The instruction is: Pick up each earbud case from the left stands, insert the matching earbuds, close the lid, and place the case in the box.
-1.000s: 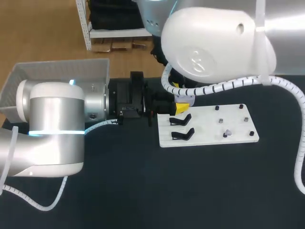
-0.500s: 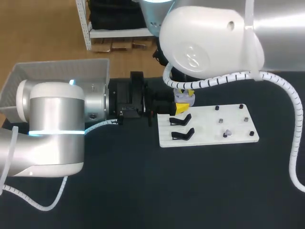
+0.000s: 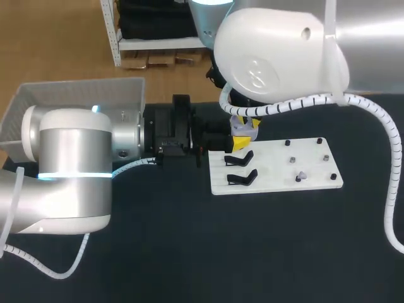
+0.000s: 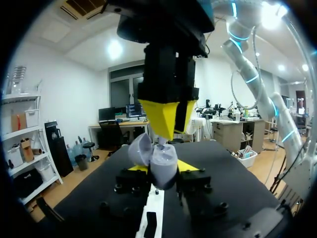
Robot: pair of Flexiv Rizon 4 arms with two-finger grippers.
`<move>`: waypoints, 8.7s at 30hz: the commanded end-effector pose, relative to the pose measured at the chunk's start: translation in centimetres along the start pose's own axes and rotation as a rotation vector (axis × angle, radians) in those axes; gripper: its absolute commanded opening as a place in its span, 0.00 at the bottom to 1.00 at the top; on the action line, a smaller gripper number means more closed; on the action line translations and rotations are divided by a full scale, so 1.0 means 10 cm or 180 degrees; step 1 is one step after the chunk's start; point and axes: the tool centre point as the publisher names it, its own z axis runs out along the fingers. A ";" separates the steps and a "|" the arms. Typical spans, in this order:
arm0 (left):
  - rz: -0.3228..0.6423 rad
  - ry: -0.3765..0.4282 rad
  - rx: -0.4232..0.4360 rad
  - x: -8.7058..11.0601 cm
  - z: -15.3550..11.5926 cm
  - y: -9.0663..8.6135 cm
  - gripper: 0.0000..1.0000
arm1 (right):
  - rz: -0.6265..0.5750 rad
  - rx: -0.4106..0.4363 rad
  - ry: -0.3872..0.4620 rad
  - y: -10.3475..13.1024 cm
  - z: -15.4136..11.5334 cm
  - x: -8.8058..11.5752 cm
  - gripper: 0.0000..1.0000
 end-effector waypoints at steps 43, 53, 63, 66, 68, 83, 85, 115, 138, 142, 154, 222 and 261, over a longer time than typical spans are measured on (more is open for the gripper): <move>0.0016 -0.0030 -0.0040 0.02 0.01 -0.02 0.00 | -0.0076 -0.0377 0.0005 -0.17 -0.17 0.12 0.36; 0.0016 -0.0030 -0.0040 0.02 0.01 -0.02 0.00 | -0.0836 -0.0906 -0.0218 -0.41 -0.34 0.25 1.00; 0.0016 -0.0030 -0.0040 0.02 0.01 -0.02 0.00 | -0.0693 -0.0838 -0.0218 -0.77 -0.39 0.15 1.00; 0.0016 -0.0030 -0.0040 0.02 0.01 -0.02 0.00 | -0.0693 -0.0838 -0.0218 -0.77 -0.39 0.15 1.00; 0.0016 -0.0030 -0.0040 0.02 0.01 -0.02 0.00 | -0.0693 -0.0838 -0.0218 -0.77 -0.39 0.15 1.00; 0.0016 -0.0030 -0.0040 0.02 0.01 -0.02 0.00 | -0.0706 -0.0961 -0.0458 -0.96 0.11 0.11 1.00; 0.0016 -0.0030 -0.0040 0.02 0.01 -0.02 0.00 | -0.0712 -0.1049 -0.0461 -1.01 0.28 0.06 1.00; 0.0016 -0.0030 -0.0040 0.02 0.01 -0.02 0.00 | -0.1049 -0.1270 -0.0067 -0.66 1.90 -0.20 0.51; 0.0016 -0.0030 -0.0040 0.02 0.01 -0.02 0.00 | -0.1121 -0.1381 0.0025 -0.64 2.24 -0.43 0.47; 0.0016 -0.0030 -0.0040 0.02 0.01 -0.02 0.00 | -0.1101 -0.1358 0.0026 -0.69 2.27 -0.45 0.49; 0.0016 -0.0030 -0.0040 0.02 0.01 -0.02 0.00 | -0.1151 -0.1366 0.0033 -0.68 2.27 -0.49 0.47; 0.0016 -0.0030 -0.0040 0.02 0.01 -0.02 0.00 | -0.1044 -0.1318 0.0113 -0.69 2.00 -0.54 0.00; 0.0016 -0.0030 -0.0040 0.02 0.01 -0.02 0.00 | -0.2861 -0.1431 0.0232 -0.71 -0.63 0.42 0.00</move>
